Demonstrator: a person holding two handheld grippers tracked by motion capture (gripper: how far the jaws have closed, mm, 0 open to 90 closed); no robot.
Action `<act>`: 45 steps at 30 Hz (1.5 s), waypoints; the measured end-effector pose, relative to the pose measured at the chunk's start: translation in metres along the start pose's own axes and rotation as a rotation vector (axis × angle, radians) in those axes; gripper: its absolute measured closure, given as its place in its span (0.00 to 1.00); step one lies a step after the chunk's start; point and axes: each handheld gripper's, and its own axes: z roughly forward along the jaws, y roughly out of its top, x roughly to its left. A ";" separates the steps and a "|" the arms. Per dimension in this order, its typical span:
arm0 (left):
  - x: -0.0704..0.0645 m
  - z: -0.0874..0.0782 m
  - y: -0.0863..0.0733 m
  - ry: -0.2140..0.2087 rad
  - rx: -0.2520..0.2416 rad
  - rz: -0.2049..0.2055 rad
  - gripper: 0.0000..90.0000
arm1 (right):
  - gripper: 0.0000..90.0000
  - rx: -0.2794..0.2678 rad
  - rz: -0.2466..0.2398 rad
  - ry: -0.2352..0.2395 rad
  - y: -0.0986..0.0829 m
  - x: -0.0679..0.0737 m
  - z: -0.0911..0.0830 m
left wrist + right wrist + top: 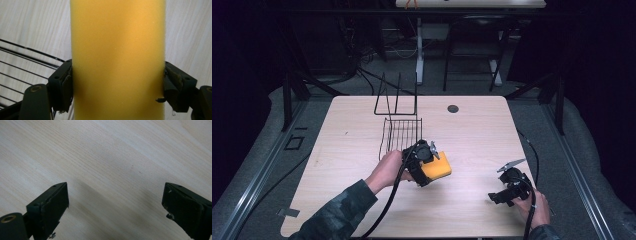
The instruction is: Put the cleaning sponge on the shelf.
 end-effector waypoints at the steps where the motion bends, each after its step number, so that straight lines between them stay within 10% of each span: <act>1: 0.000 -0.001 -0.001 0.002 0.000 -0.001 0.26 | 0.07 0.000 0.000 0.000 0.000 0.000 0.000; 45: 0.040 -0.039 -0.066 0.142 0.005 0.029 0.26 | 0.08 0.000 0.004 0.004 -0.001 0.002 0.000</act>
